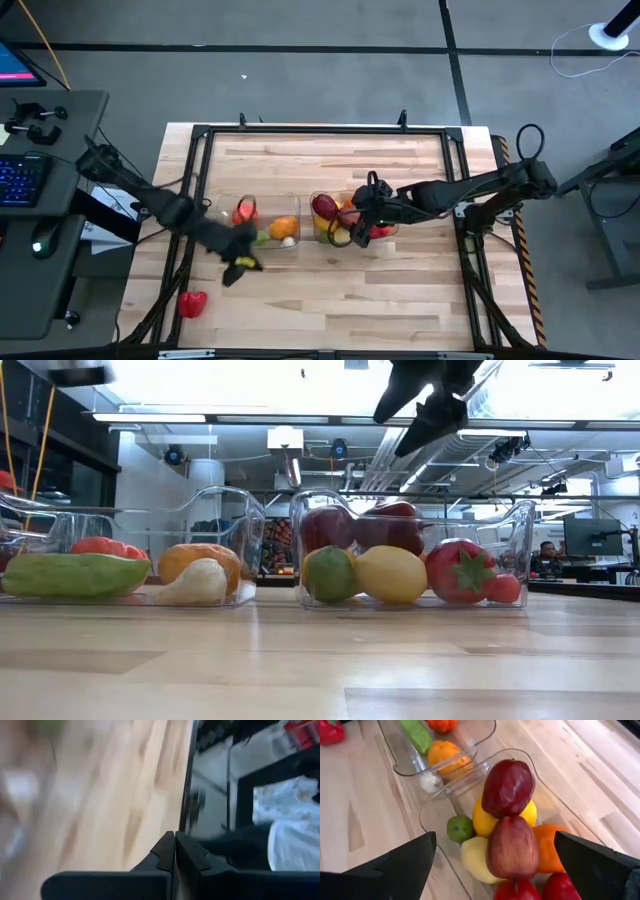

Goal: Sort produce into baskets
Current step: Put the red bell pepper into the left transparent bin

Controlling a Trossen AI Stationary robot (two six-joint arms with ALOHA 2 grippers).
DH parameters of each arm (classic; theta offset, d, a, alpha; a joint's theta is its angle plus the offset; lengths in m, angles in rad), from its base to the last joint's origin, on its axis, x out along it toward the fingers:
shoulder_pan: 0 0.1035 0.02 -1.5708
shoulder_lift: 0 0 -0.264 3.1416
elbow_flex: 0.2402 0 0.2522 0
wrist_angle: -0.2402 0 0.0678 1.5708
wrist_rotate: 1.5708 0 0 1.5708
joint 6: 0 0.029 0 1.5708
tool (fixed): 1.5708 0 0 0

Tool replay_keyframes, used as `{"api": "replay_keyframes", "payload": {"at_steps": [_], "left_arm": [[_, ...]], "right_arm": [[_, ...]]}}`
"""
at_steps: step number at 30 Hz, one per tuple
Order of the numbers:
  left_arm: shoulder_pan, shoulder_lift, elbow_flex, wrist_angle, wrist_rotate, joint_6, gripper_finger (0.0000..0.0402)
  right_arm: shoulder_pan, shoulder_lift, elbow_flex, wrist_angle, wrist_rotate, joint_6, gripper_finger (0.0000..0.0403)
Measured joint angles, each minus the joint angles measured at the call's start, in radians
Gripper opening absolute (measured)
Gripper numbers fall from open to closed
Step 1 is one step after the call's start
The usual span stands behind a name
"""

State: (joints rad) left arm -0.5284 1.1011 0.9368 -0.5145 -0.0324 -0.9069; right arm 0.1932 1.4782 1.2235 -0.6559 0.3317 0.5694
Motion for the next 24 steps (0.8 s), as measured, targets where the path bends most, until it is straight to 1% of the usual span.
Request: {"api": "replay_keyframes", "payload": {"at_steps": [3,5,7,9,12,15,18,21,22,24], "left_arm": [[-0.127,0.020,-0.042,-0.019,-0.014,-0.187,0.0002],[-0.198,0.049,-0.072,-0.019,-0.013,-0.304,0.0011],[-0.247,0.083,-0.089,-0.025,0.034,-0.399,0.0027],[-0.275,0.114,-0.091,-0.046,0.110,-0.449,0.0049],[-0.287,0.151,-0.091,-0.085,0.239,-0.461,0.0092],[-0.286,0.180,-0.091,-0.147,0.342,-0.453,0.0136],[-0.287,0.211,-0.091,-0.219,0.443,-0.469,0.0167],[-0.282,0.248,-0.091,-0.287,0.530,-0.482,0.0174],[-0.282,0.261,-0.091,-0.302,0.550,-0.461,0.0167],[-0.283,0.283,-0.090,-0.322,0.565,-0.417,0.0136]], "right_arm": [[0.004,0.001,-0.002,-0.023,0.000,0.014,0.0397],[0.005,0.005,-0.002,-0.021,0.000,0.014,0.0397],[0.005,0.007,-0.002,-0.024,-0.001,0.014,0.0397],[0.005,0.008,-0.002,-0.020,0.000,0.010,0.0397],[0.000,0.007,-0.002,-0.019,0.008,-0.003,0.0397],[-0.003,0.007,-0.002,-0.020,0.009,-0.011,0.0397],[-0.004,0.007,-0.002,-0.020,0.009,-0.013,0.0397],[-0.003,0.007,-0.002,-0.020,0.014,-0.011,0.0397],[-0.003,0.007,-0.002,-0.020,0.026,-0.012,0.0397],[-0.003,0.007,-0.002,-0.020,0.057,-0.010,0.0397]]}}
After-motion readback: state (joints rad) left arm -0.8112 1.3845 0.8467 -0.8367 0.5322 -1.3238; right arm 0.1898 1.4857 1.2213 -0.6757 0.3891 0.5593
